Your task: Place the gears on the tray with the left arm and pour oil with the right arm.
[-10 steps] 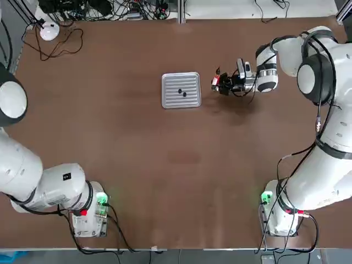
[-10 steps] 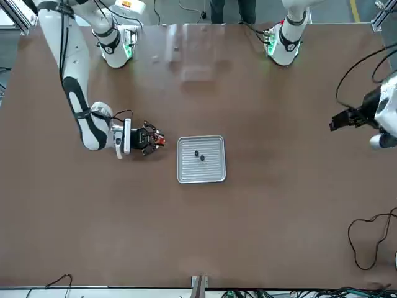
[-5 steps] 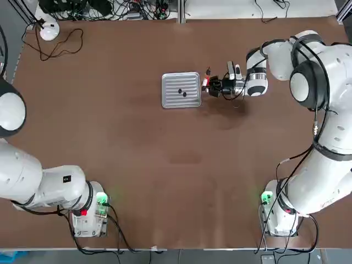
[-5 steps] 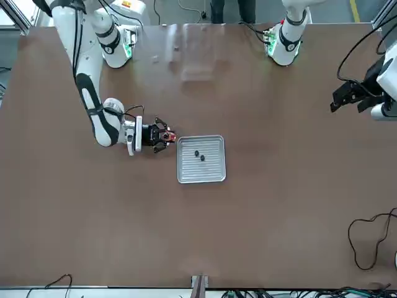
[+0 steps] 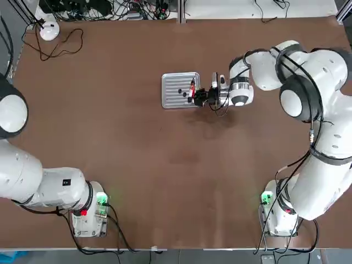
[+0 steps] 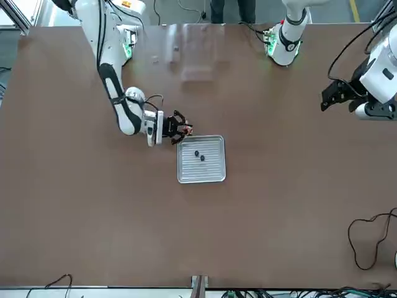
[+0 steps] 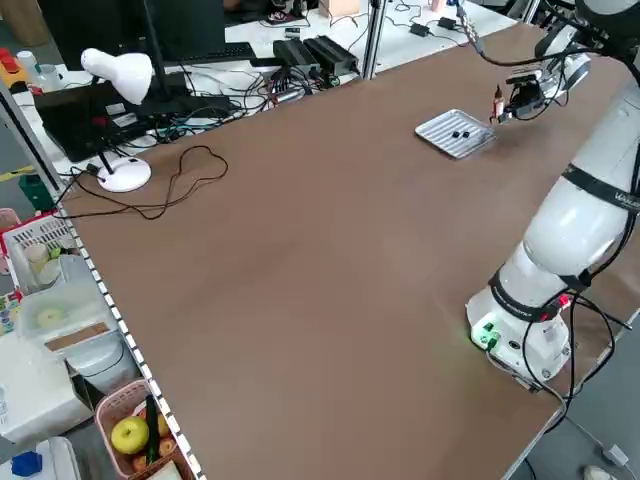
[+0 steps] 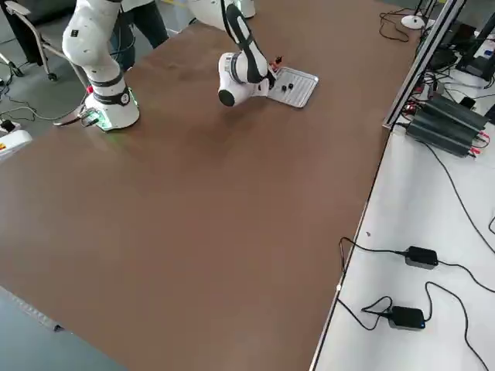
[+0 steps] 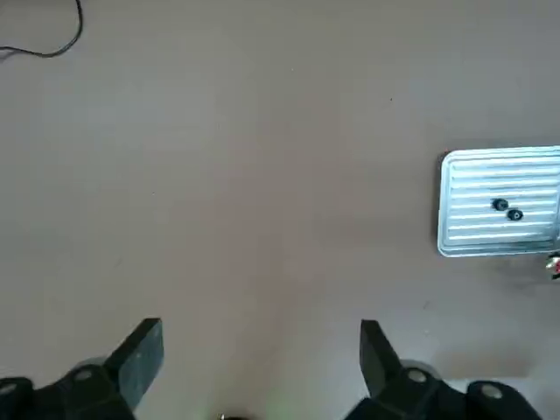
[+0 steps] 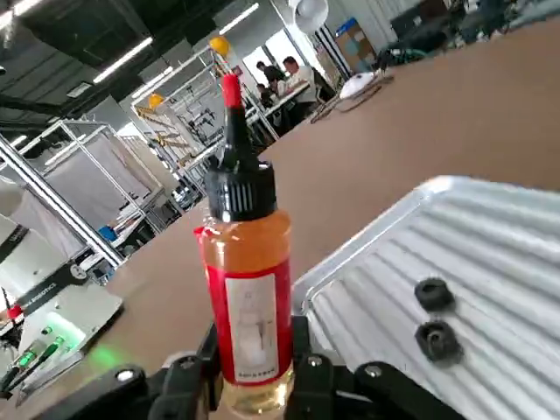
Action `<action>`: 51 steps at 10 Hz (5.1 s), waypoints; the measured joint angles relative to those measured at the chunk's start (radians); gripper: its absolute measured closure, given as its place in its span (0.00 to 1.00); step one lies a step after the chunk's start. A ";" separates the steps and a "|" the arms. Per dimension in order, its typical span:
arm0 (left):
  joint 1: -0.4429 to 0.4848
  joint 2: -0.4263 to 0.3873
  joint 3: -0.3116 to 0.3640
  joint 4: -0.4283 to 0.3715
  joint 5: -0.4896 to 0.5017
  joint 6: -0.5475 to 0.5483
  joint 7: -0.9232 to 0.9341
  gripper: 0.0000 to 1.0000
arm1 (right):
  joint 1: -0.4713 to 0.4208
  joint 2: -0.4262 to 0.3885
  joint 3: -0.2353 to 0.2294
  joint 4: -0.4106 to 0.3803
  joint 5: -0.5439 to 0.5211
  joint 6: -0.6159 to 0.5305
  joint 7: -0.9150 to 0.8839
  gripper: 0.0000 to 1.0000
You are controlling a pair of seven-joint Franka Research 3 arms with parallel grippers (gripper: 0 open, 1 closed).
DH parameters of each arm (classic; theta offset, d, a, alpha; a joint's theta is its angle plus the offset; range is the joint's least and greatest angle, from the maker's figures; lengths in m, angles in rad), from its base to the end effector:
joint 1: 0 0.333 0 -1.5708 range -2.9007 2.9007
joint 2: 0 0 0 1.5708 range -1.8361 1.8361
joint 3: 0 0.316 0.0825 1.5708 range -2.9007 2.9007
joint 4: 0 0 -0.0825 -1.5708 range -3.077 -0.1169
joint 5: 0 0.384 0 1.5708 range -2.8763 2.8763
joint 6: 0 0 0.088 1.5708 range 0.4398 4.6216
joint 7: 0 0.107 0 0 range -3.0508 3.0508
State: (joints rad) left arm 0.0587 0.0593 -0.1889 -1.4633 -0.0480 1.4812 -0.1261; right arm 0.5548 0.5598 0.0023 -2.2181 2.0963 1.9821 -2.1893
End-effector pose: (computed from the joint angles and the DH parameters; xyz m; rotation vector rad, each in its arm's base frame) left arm 0.5588 -0.0751 0.6347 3.0873 -0.0113 -0.0734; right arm 0.4167 0.3237 0.1233 -1.6684 -0.7752 -0.7172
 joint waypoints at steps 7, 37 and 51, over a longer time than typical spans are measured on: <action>-0.001 0.028 0.002 -0.020 0.009 0.100 0.003 0.01 | 0.031 -0.001 0.077 0.041 0.043 0.019 0.309 0.66; 0.036 0.049 0.010 -0.028 0.009 0.045 0.015 0.01 | 0.041 0.034 0.067 0.122 0.045 -0.109 1.713 0.66; 0.021 0.053 0.004 -0.030 0.009 0.044 0.009 0.01 | -0.138 -0.086 0.060 0.090 -0.241 -0.049 1.144 0.66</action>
State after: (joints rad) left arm 0.0793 0.1126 -0.1852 -1.4929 -0.0390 1.5256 -0.1176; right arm 0.4165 0.4734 0.0622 -2.1282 1.8551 1.9329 -1.0450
